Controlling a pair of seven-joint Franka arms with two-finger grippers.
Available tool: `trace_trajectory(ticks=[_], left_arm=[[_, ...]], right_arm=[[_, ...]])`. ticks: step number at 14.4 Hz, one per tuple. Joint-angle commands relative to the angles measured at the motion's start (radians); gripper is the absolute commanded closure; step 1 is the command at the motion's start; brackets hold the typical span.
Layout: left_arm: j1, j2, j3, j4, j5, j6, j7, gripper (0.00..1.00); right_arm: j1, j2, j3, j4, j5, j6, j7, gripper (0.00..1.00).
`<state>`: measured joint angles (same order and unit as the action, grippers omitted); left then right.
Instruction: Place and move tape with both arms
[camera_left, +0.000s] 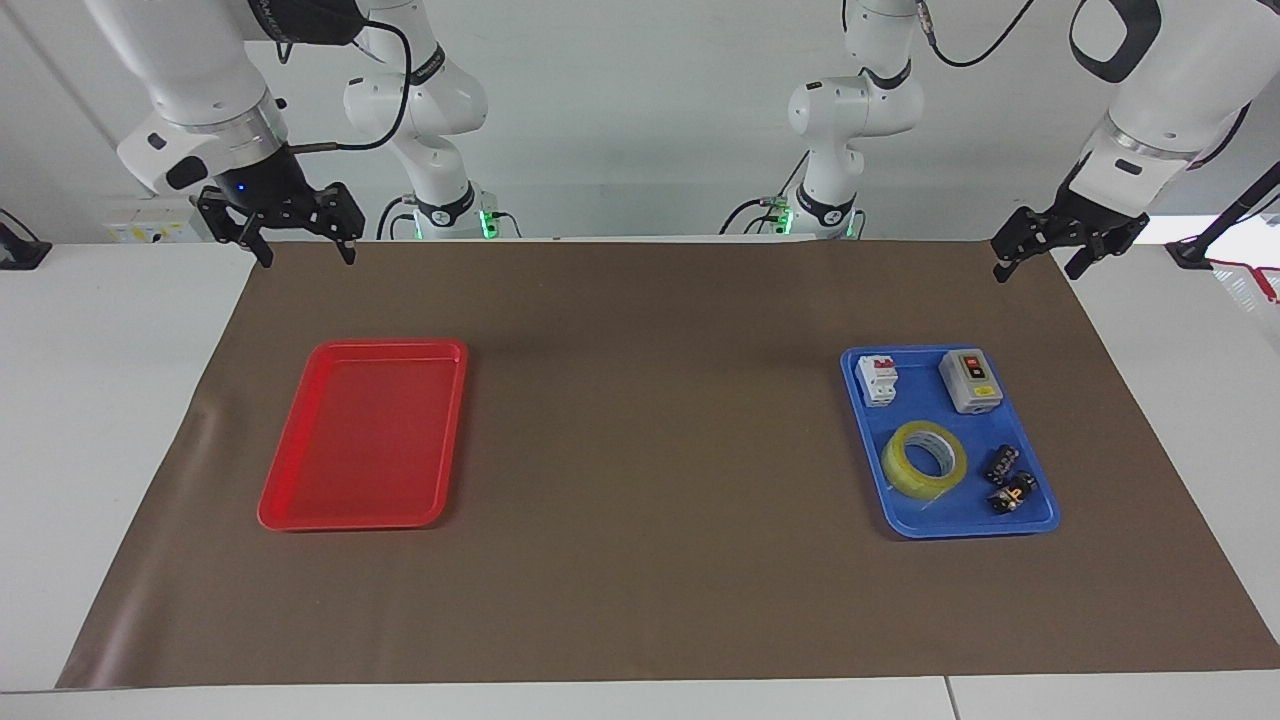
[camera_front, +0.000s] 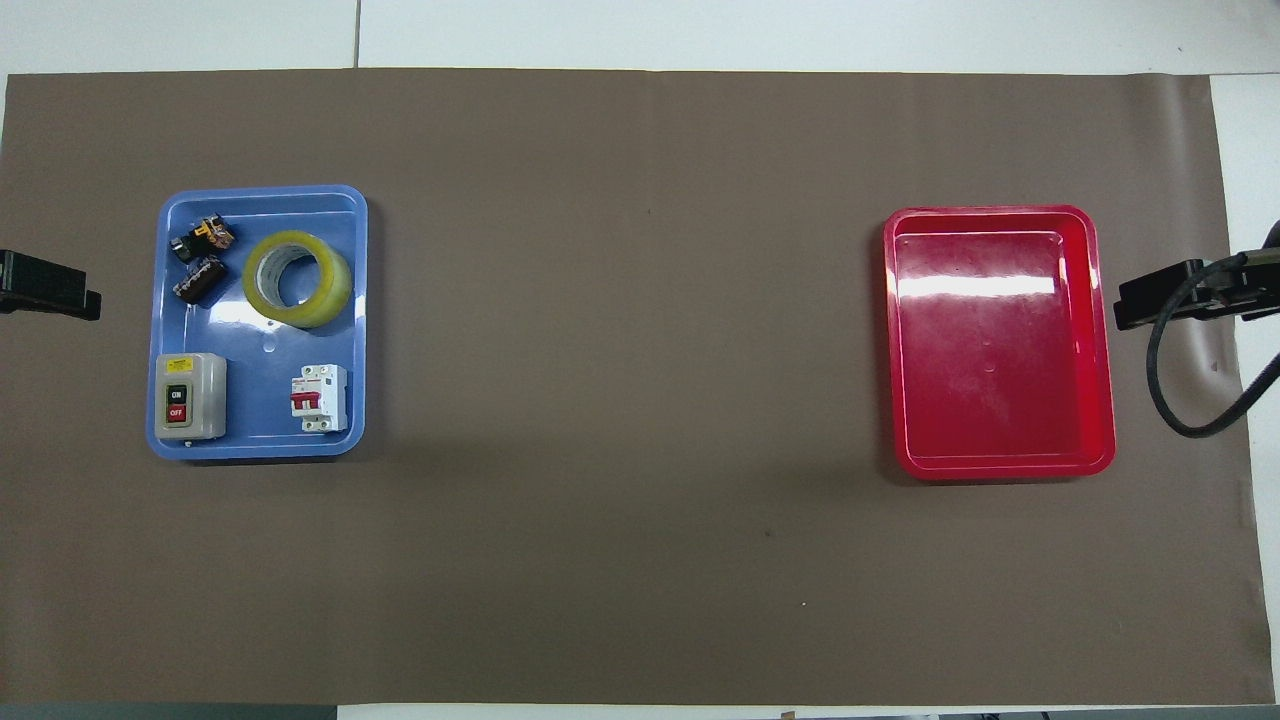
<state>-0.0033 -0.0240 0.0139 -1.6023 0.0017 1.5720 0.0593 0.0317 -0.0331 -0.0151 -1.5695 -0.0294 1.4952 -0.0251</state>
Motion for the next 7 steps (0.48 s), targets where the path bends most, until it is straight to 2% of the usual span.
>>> trace_trajectory(ticks=[1, 7], left_arm=[[0.006, -0.030, 0.003, -0.030, -0.028, 0.005, 0.007, 0.00], [0.006, -0.028, 0.001, -0.030, -0.028, 0.014, 0.011, 0.00]], right_arm=[[-0.013, -0.008, 0.006, -0.006, -0.004, 0.000, -0.013, 0.00], [-0.012, -0.008, 0.006, -0.007, -0.004, 0.002, -0.013, 0.00]])
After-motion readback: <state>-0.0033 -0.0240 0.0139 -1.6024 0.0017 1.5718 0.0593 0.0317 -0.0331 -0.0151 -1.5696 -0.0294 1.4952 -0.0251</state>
